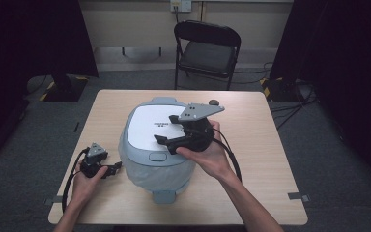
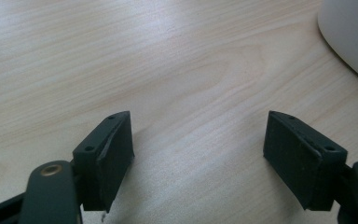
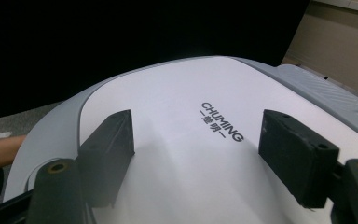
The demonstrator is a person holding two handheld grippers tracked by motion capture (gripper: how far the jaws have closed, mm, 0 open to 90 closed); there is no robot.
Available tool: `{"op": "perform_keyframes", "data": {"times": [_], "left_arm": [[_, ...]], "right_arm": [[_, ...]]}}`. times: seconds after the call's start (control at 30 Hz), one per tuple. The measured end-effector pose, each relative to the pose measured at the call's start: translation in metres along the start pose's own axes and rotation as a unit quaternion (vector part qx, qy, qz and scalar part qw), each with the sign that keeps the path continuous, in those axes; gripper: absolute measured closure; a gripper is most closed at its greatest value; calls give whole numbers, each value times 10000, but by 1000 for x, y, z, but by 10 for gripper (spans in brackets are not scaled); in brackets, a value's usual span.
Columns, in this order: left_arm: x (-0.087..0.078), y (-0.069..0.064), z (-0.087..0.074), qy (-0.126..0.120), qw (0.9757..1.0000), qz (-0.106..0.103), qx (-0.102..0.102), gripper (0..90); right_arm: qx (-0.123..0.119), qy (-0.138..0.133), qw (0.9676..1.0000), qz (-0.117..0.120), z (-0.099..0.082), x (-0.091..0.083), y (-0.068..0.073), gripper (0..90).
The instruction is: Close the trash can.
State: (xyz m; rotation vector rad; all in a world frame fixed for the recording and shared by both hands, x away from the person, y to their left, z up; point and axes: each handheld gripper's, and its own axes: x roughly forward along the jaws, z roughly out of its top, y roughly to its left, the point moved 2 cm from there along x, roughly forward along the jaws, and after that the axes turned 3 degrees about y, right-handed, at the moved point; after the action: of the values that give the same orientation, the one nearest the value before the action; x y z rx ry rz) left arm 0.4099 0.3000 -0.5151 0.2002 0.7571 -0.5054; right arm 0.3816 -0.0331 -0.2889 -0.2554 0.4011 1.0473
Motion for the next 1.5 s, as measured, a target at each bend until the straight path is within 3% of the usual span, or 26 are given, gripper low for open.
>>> {"op": "perform_keyframes", "data": {"times": [0.23, 0.53, 0.87, 1.0, 1.5], "left_arm": [[-1, 0, -1, 1, 10000, 4, 7, 233], [-1, 0, -1, 3, 10000, -9, 25, 226], [-1, 0, -1, -6, 10000, -28, 8, 224], [-1, 0, -1, -5, 10000, -28, 8, 224], [-1, -1, -1, -8, 10000, -21, -15, 223]], "right_arm": [[217, -5, 9996, -179, -3, -11, -13, 219], [533, -146, 9951, -820, -15, -46, -45, 207], [960, 12, 9848, -1450, -43, -80, -77, 208], [1215, 131, 9786, -1655, -65, -88, -87, 207], [1819, 477, 9622, -1971, -147, -100, -107, 196]]}}
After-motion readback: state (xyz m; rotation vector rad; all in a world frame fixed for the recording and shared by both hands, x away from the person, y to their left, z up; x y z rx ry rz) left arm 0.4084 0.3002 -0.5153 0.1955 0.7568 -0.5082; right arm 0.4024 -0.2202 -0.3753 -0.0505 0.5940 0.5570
